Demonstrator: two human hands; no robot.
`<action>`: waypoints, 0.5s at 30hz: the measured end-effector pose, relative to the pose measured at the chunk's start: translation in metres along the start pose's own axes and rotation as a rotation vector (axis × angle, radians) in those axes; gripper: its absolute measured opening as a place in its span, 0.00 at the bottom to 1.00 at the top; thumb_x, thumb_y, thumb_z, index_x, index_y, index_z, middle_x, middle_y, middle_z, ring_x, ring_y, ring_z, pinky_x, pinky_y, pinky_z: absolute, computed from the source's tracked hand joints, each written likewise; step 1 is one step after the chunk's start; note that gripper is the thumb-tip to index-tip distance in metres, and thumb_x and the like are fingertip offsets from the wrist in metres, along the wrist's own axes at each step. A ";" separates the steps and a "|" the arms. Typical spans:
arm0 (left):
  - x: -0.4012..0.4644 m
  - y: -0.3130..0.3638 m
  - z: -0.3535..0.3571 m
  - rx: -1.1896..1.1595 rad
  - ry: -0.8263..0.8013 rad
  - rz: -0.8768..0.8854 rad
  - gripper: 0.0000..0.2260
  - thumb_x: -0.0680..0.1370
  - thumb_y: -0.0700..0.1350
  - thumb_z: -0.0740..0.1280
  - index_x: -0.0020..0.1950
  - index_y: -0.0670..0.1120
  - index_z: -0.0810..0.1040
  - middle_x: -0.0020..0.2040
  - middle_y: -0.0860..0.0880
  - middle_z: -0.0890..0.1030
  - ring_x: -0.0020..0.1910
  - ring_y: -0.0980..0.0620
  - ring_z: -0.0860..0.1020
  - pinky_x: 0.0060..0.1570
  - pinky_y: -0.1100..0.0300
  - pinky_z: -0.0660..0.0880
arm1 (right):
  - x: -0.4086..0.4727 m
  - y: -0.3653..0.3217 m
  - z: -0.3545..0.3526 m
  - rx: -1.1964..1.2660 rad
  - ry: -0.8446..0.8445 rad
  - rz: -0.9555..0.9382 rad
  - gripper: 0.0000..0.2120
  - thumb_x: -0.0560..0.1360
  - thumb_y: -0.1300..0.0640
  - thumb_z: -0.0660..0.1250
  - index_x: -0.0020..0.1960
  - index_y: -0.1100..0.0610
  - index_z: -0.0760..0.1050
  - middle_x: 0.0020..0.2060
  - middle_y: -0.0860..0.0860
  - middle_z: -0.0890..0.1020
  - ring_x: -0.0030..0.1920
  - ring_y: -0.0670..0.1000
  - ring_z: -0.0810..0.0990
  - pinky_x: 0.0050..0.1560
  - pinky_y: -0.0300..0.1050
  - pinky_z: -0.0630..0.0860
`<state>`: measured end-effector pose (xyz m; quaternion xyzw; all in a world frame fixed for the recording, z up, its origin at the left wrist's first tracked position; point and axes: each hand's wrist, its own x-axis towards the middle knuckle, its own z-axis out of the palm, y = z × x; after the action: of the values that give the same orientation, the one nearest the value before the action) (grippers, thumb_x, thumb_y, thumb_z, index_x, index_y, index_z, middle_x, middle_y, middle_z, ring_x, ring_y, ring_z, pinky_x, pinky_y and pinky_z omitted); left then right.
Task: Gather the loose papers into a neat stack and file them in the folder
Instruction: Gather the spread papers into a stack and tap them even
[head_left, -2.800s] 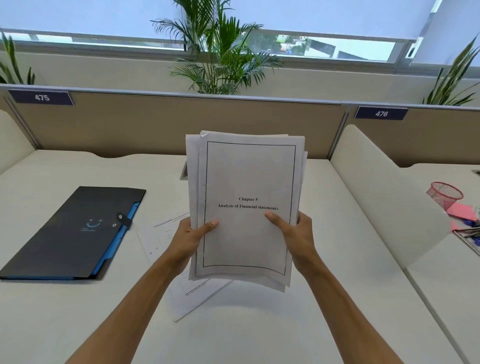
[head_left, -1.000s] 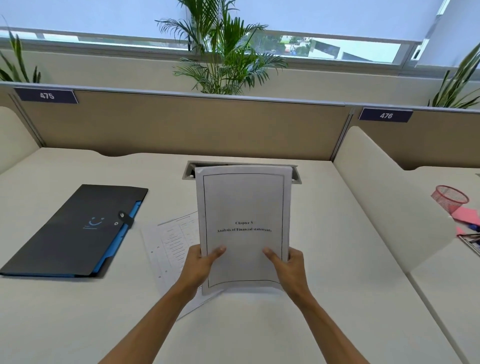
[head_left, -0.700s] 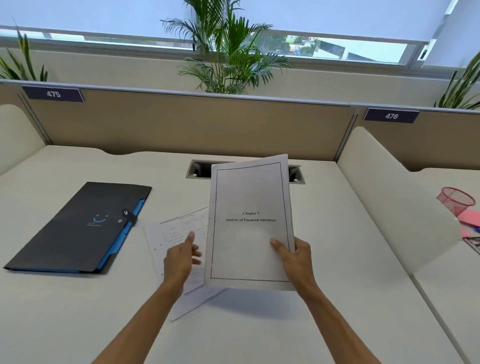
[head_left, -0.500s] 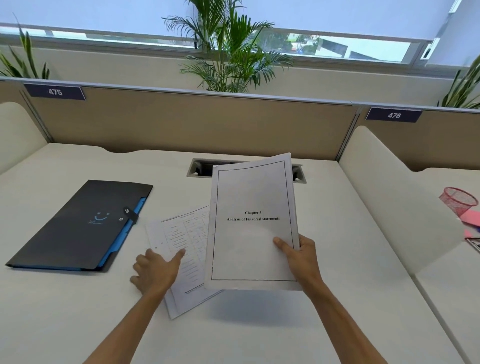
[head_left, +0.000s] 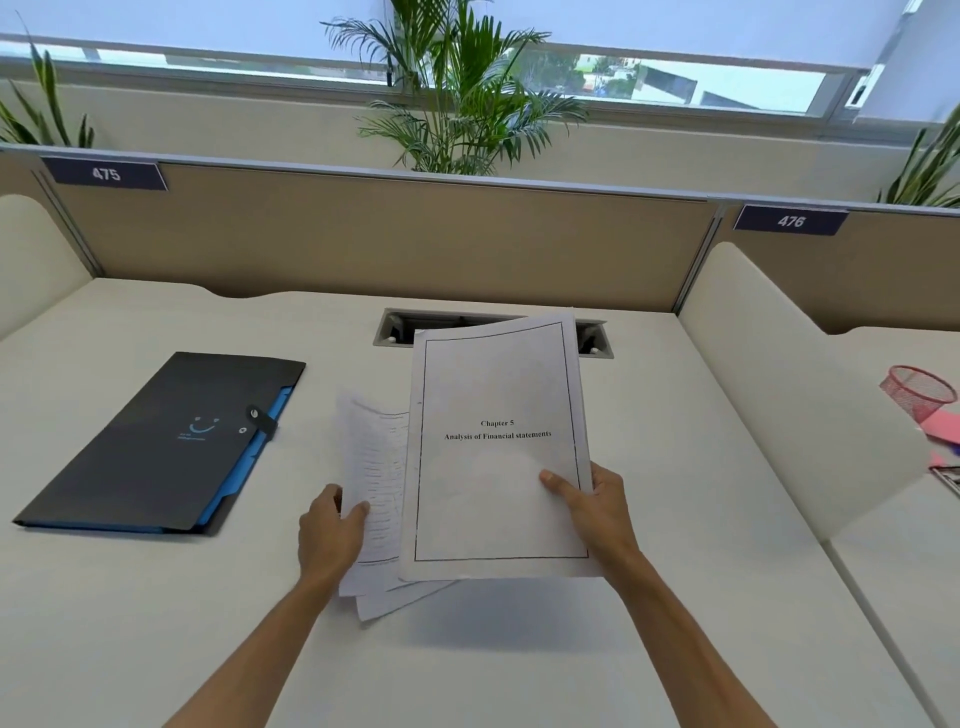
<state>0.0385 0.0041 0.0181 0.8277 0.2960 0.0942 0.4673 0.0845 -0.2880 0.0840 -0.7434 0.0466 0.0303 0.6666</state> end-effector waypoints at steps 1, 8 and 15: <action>-0.001 0.003 0.001 -0.082 -0.020 0.006 0.06 0.78 0.43 0.67 0.53 0.43 0.76 0.51 0.44 0.81 0.47 0.44 0.80 0.38 0.59 0.76 | 0.000 -0.001 0.001 0.005 -0.009 0.003 0.02 0.73 0.57 0.74 0.46 0.51 0.83 0.41 0.46 0.88 0.41 0.49 0.87 0.40 0.42 0.81; -0.012 0.032 0.007 -0.501 -0.192 -0.022 0.13 0.79 0.44 0.67 0.63 0.48 0.75 0.57 0.50 0.81 0.52 0.49 0.81 0.47 0.56 0.80 | 0.001 -0.009 0.005 0.036 -0.045 0.035 0.03 0.75 0.57 0.72 0.49 0.52 0.83 0.43 0.48 0.88 0.44 0.51 0.87 0.44 0.45 0.83; -0.023 0.064 -0.007 -0.640 -0.304 0.094 0.10 0.77 0.45 0.69 0.57 0.55 0.79 0.48 0.54 0.86 0.47 0.51 0.85 0.41 0.58 0.82 | 0.007 -0.018 0.008 0.070 0.001 0.057 0.12 0.75 0.57 0.73 0.58 0.55 0.79 0.54 0.52 0.84 0.51 0.53 0.85 0.53 0.51 0.82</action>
<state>0.0432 -0.0290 0.0777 0.6567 0.1403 0.0795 0.7368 0.0940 -0.2788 0.1005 -0.7179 0.0692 0.0472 0.6911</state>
